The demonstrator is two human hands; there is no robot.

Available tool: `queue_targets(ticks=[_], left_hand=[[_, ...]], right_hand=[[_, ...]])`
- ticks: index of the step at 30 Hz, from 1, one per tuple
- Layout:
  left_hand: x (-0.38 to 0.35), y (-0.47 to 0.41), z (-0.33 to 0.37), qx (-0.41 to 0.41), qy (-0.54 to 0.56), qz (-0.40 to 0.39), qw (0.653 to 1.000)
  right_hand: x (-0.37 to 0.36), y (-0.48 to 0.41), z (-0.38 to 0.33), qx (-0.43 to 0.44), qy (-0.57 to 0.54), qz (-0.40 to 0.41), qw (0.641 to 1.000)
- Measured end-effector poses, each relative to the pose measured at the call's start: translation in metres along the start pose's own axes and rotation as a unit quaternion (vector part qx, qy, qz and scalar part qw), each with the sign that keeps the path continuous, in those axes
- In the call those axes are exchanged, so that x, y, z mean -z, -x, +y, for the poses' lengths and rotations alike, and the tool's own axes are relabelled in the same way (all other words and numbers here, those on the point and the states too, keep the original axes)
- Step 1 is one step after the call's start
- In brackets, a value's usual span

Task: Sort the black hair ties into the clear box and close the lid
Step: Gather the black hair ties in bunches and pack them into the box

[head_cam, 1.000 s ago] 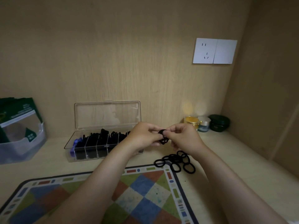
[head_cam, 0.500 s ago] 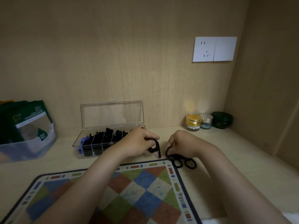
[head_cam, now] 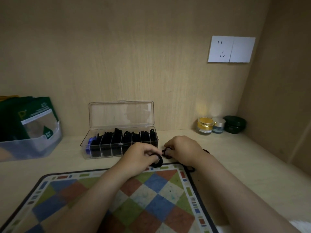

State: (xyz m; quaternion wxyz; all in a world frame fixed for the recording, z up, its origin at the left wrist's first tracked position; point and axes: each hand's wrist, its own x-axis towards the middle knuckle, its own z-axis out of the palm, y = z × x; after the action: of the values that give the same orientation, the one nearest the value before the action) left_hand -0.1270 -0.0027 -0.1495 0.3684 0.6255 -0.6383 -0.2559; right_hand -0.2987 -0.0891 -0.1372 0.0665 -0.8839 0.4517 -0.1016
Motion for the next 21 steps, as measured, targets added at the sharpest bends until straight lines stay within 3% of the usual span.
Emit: queue_targets(ticks=[6, 9, 12, 14, 17, 19, 21], left_hand=[[-0.004, -0.001, -0.006, 0.017, 0.046, 0.008, 0.999], [-0.006, -0.002, -0.007, 0.029, 0.062, 0.015, 0.998], [-0.009, -0.002, -0.005, 0.035, 0.089, 0.023, 0.995], [-0.012, -0.002, -0.001, 0.04, 0.125, 0.023, 0.991], [-0.01, -0.001, 0.004, 0.066, 0.205, 0.031, 0.976], [-0.005, 0.0, 0.002, 0.078, 0.235, 0.028, 0.968], [-0.002, 0.001, -0.001, 0.091, 0.245, 0.028, 0.965]], right_hand=[[-0.002, -0.006, -0.002, -0.027, -0.018, 0.009, 0.999], [0.007, 0.003, 0.0, -0.018, -0.169, 0.027, 0.985], [0.022, 0.018, -0.003, 0.001, -0.388, -0.046, 0.92], [0.024, 0.023, -0.004, 0.002, -0.421, -0.078, 0.904], [0.021, 0.02, -0.002, -0.036, -0.407, -0.008, 0.913], [0.022, 0.017, 0.0, -0.077, -0.43, 0.066, 0.897], [0.023, 0.017, 0.005, -0.091, -0.481, 0.087, 0.868]])
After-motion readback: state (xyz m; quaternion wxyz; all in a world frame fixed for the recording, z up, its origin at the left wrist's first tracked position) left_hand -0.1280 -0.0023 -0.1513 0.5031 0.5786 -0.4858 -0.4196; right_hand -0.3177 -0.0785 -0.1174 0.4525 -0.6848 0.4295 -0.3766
